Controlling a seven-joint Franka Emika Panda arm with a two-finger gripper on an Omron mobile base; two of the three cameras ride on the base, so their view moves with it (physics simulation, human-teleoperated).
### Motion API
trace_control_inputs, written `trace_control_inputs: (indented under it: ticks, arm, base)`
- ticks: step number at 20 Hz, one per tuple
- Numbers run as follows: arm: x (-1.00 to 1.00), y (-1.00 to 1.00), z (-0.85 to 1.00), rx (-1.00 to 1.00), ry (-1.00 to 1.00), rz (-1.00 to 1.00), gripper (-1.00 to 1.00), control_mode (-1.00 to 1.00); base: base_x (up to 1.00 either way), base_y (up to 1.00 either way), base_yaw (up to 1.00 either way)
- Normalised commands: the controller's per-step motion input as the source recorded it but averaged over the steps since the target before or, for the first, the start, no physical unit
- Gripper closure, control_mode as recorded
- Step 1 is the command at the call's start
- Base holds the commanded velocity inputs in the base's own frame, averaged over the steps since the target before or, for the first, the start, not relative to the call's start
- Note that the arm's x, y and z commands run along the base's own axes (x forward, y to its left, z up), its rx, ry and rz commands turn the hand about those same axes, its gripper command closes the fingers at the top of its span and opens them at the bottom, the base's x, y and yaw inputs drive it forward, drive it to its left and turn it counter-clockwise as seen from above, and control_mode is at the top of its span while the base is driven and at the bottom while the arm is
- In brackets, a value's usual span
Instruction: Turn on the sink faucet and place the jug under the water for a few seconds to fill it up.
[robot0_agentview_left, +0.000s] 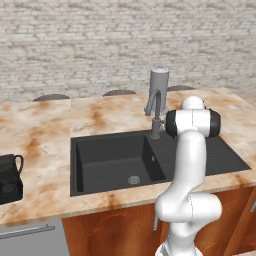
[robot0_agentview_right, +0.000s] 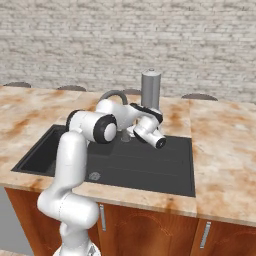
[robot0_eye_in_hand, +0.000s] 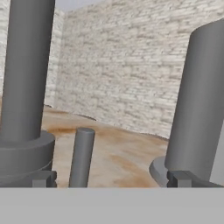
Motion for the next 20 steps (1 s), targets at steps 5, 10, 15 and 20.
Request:
trace_control_inputs:
  ticks: [5,10,15,20]
  arm:
    - [0.17,0.0,-0.16,0.0,0.0,0.0,-1.0,-1.0]
    - [0.06,0.1,0.0,0.0,0.0,0.0,-1.0,-1.0]
    - [0.08,0.05,-0.01,0.0,0.01,0.0,1.0,-1.0]
    - [0.08,0.05,-0.01,0.0,0.03,-0.01,1.0,-1.0]
  base:
    - [0.0,0.0,0.0]
    - [0.0,0.0,0.0]
    - [0.0,0.0,0.0]
    - [0.0,0.0,0.0]
